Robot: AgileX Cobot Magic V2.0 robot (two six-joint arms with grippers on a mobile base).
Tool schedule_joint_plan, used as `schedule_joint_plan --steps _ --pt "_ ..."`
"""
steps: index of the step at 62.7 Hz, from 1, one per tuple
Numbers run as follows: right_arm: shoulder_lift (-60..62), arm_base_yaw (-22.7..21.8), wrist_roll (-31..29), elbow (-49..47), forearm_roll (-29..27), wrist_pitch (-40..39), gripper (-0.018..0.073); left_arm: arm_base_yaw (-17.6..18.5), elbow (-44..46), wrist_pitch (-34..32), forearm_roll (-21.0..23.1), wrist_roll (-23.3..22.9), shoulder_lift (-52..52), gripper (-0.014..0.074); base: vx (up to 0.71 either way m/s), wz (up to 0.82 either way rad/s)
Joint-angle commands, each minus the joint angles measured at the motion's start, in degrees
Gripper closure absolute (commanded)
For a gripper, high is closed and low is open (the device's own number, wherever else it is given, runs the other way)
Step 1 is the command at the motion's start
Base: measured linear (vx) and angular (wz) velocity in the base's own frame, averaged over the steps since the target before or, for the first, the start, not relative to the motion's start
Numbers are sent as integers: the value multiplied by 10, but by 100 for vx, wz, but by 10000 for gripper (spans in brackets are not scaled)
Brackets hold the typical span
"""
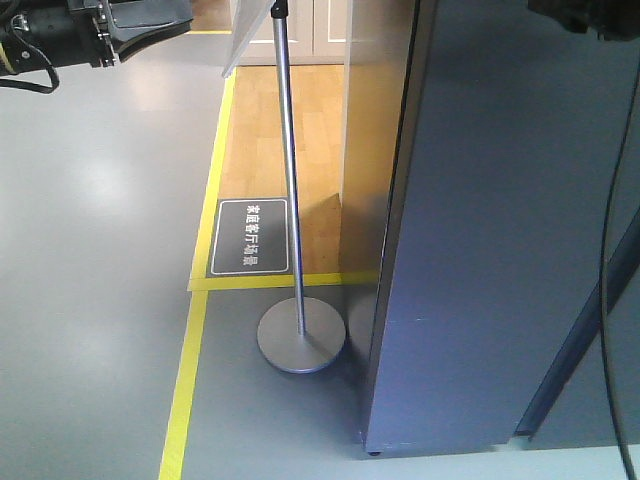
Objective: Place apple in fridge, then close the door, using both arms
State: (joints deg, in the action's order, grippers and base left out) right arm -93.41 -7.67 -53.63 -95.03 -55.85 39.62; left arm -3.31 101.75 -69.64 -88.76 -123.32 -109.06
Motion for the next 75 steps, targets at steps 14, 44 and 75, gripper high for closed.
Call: schedule_joint_plan --steps 14,44,75 --pt "112 -1 -7 -18 -26 230 566 64 6 -96 -136 0 119 605 0 0" --pt "360 -2 -46 165 -33 297 564 160 -470 -23 -112 32 371 604 0 0" --pt "743 -1 -63 691 -29 6 564 160 -925 365 135 115 670 604 0 0"
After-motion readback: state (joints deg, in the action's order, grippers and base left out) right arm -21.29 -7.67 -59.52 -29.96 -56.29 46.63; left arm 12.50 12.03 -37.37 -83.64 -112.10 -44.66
